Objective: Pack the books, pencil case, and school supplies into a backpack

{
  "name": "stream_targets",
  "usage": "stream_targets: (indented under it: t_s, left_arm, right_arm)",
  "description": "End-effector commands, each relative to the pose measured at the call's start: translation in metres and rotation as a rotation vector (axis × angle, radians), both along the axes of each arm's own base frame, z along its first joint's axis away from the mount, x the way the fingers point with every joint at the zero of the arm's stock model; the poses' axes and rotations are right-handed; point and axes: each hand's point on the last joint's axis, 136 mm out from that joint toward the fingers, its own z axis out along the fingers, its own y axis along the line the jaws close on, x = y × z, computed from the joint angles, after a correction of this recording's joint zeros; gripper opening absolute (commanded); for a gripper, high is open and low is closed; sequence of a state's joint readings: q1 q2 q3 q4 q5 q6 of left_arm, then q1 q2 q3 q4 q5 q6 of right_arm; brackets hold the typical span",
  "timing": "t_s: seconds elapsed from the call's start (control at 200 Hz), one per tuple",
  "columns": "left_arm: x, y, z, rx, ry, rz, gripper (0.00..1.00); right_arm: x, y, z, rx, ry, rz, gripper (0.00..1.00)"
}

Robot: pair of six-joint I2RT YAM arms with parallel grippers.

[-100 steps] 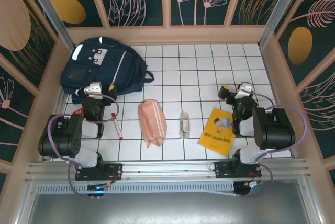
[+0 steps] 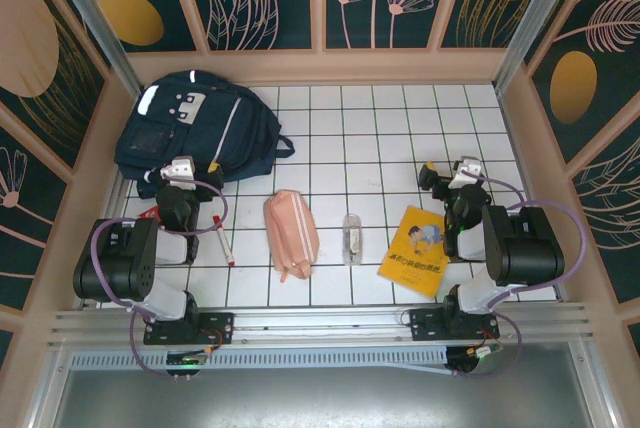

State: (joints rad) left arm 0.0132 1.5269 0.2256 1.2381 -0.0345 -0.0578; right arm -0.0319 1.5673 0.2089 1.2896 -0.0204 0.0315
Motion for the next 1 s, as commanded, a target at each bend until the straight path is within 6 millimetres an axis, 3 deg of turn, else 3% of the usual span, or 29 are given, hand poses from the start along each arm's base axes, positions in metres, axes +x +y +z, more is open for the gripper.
stream_targets:
  t_s: [0.0, 0.576, 0.661, 0.776, 0.871, 0.906, 0.996]
  left_arm:
    - [0.003, 0.002, 0.015, -0.012, -0.055, 0.008, 0.99]
    - [0.003, 0.009, 0.016, -0.021, -0.055, 0.05, 0.99]
    - [0.01, 0.021, 0.025, -0.041, -0.023, 0.125, 0.99]
    - [0.026, 0.034, 0.041, -0.064, 0.144, 0.211, 0.99]
    - [0.026, 0.032, 0.064, -0.152, 0.183, 0.223, 0.99]
    - [0.025, 0.029, 0.072, -0.205, 0.188, 0.219, 0.99]
    - [0.021, 0.008, 0.09, -0.293, 0.217, 0.121, 0.99]
  right_arm:
    - [0.004, -0.001, 0.013, -0.016, -0.041, -0.001, 0.99]
    - [0.004, -0.001, 0.014, -0.013, -0.046, 0.001, 0.99]
    - [0.001, -0.011, 0.026, 0.001, -0.063, -0.063, 0.99]
    - [-0.002, -0.038, 0.054, 0.042, -0.066, -0.225, 0.99]
    - [0.003, -0.061, 0.071, 0.263, 0.002, -0.402, 0.99]
    - [0.002, -0.067, 0.065, 0.353, 0.093, -0.473, 0.99]
    - [0.014, -0.044, 0.058, 0.412, 0.257, -0.347, 0.98]
